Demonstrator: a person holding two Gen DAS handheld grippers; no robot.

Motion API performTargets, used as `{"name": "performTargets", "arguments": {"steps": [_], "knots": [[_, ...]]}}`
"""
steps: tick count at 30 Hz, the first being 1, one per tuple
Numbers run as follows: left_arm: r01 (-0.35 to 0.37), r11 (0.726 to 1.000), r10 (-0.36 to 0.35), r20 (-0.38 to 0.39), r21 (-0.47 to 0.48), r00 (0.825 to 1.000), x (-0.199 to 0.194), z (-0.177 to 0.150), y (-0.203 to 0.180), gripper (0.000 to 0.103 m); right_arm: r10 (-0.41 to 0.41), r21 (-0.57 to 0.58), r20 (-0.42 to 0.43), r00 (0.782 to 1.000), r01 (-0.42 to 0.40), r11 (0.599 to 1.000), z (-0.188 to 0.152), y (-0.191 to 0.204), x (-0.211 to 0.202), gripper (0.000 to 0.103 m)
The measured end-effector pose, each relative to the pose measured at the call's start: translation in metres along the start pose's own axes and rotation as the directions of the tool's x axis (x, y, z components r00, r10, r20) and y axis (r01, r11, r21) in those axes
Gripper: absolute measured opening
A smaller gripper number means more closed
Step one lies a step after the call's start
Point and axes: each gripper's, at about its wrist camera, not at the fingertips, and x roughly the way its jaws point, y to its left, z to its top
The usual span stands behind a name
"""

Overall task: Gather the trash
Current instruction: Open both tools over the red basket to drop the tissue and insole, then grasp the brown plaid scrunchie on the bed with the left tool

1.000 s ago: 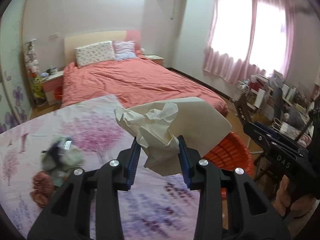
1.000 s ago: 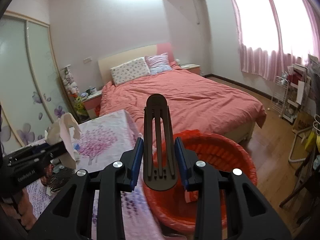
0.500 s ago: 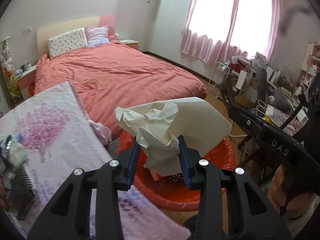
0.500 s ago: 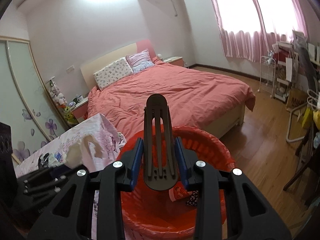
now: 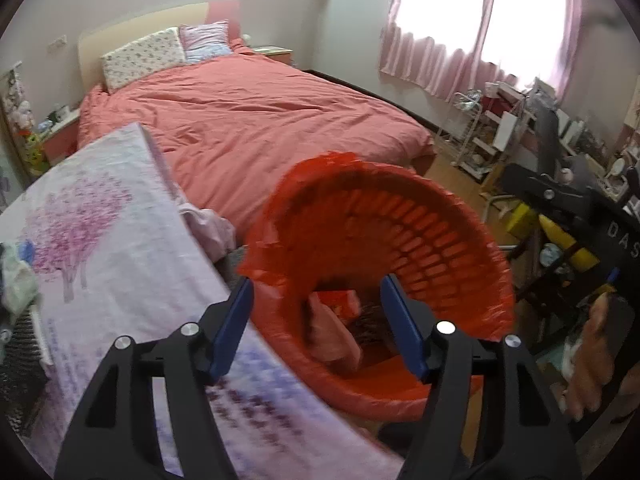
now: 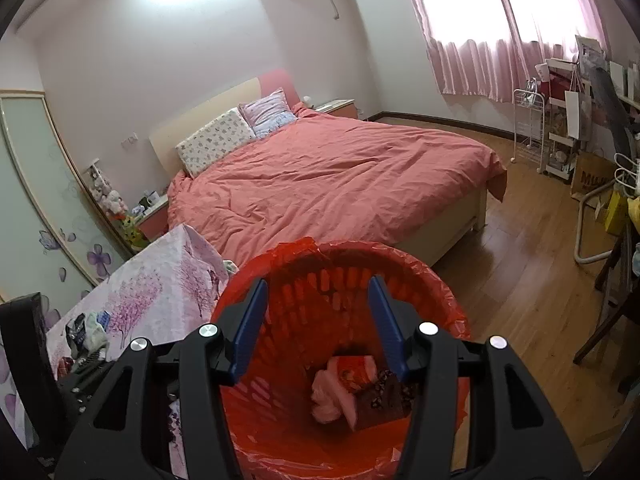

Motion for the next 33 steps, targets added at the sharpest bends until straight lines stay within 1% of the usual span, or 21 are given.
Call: {"name": "performTargets", "arguments": {"steps": [3, 7, 10, 16, 19, 22, 25, 28, 31, 33], "knots": [[-0.060, 0.998, 0.060, 0.019, -0.001, 0.998, -0.010, -0.005, 0.014, 0.073, -0.011, -0.021, 0.000, 1.000, 0.011, 1.000, 0.000, 0.004, -0.002, 0.053], [-0.123, 0.992, 0.123, 0.039, -0.003, 0.992, -0.028, -0.012, 0.032, 0.075, -0.020, -0.056, -0.002, 1.000, 0.020, 0.998, 0.001, 0.013, -0.001, 0.053], [-0.175, 0.984, 0.175, 0.051, -0.015, 0.983, -0.044, -0.021, 0.052, 0.077, -0.023, -0.087, -0.008, 1.000, 0.022, 0.996, -0.002, 0.024, -0.001, 0.053], [-0.246, 0.967, 0.251, 0.068, -0.071, 0.966, -0.078, -0.038, 0.095, 0.079, -0.002, -0.147, -0.032, 0.999, -0.003, 0.989, -0.011, 0.051, -0.001, 0.053], [-0.268, 0.958, 0.276, 0.076, -0.105, 0.958, -0.094, -0.044, 0.115, 0.079, 0.015, -0.175, -0.047, 0.999, -0.023, 0.984, -0.016, 0.067, -0.001, 0.053], [-0.308, 0.941, 0.322, 0.091, -0.142, 0.942, -0.113, -0.053, 0.138, 0.080, 0.035, -0.205, -0.062, 0.997, -0.047, 0.978, -0.022, 0.084, -0.002, 0.053], [-0.355, 0.914, 0.378, 0.096, -0.194, 0.921, -0.133, -0.065, 0.168, 0.081, 0.053, -0.239, -0.080, 0.995, -0.071, 0.968, -0.029, 0.103, -0.002, 0.053], [-0.394, 0.888, 0.424, 0.087, -0.237, 0.902, -0.145, -0.076, 0.193, 0.081, 0.068, -0.279, -0.096, 0.993, -0.093, 0.956, -0.039, 0.123, -0.003, 0.053], [-0.434, 0.858, 0.468, 0.070, -0.275, 0.881, -0.154, -0.092, 0.222, 0.081, 0.089, -0.309, -0.117, 0.989, -0.122, 0.943, -0.048, 0.143, -0.003, 0.053], [-0.448, 0.846, 0.482, 0.055, -0.289, 0.874, -0.157, -0.102, 0.236, 0.081, 0.105, -0.326, -0.135, 0.985, -0.145, 0.934, -0.055, 0.156, -0.002, 0.053]]}}
